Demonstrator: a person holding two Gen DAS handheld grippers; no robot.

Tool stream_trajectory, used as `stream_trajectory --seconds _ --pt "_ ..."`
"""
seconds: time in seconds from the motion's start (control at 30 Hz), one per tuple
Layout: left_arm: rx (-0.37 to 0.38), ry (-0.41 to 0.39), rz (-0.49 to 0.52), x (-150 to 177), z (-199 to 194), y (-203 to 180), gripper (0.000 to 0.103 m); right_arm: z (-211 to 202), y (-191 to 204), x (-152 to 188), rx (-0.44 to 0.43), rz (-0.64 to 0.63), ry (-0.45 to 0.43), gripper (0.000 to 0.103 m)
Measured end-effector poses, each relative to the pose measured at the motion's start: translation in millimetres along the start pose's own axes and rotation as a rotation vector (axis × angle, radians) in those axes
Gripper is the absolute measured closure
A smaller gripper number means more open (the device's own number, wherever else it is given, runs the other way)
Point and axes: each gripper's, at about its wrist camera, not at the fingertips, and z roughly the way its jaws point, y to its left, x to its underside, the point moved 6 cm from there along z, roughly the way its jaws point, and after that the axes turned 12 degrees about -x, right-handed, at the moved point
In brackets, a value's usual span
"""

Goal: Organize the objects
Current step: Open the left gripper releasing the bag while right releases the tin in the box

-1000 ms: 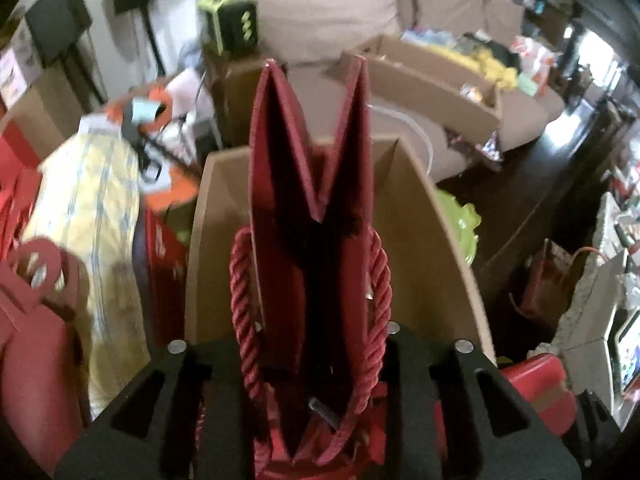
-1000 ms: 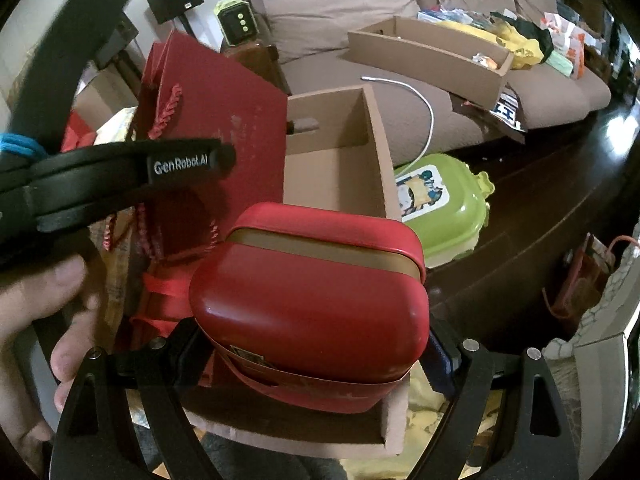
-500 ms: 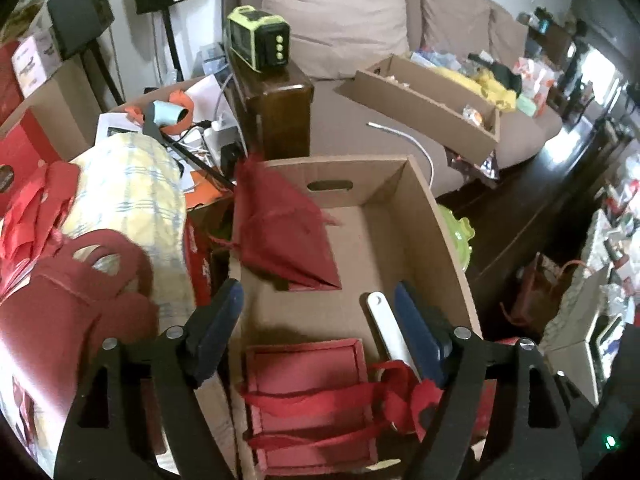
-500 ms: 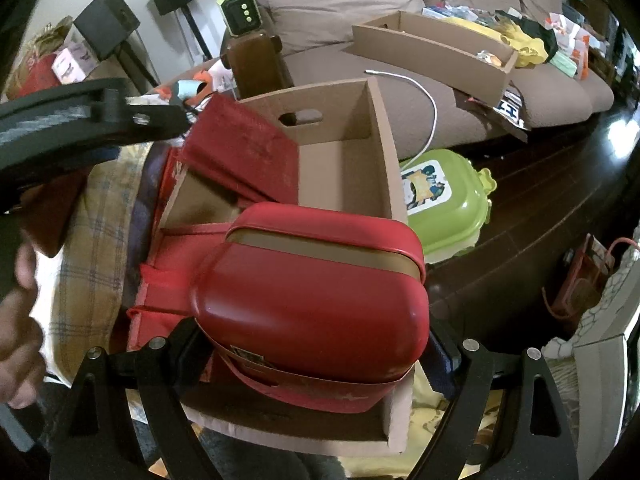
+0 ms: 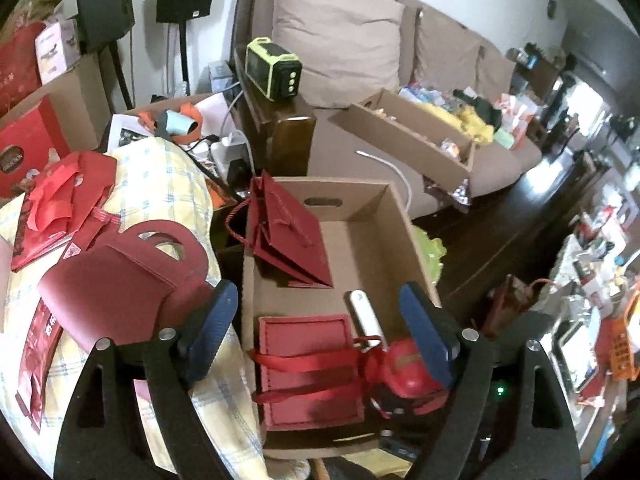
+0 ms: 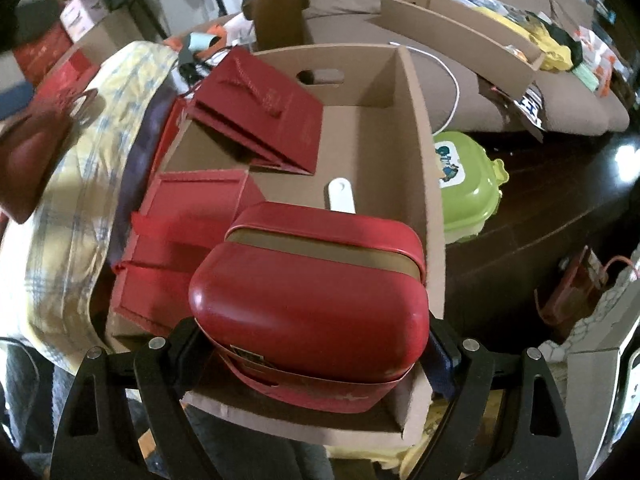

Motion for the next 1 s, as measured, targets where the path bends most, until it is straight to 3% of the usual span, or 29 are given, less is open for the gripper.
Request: stream_trajectory --seconds 0.2,0.27,0.47,1.0 --pt "-0.02 -0.026 0.0 1.9 -20.5 5.8 0.016 10.4 -2.8 6.1 0.004 0.006 0.056 0.015" --pt "-0.034 -0.016 -0.017 7.4 -23.1 13.2 0.016 20.8 -3.2 12.7 0.02 -0.001 0.117 0.015" --pt "-0.037 0.011 -0.054 15.8 -25.2 28.1 0.016 30.0 4.0 19.3 0.026 -0.045 0.16 0.015" --pt "-0.095 -0.008 -0.062 18.6 -48.3 44.5 0.016 29.0 2.6 15.0 0.065 -0.035 0.152 0.013"
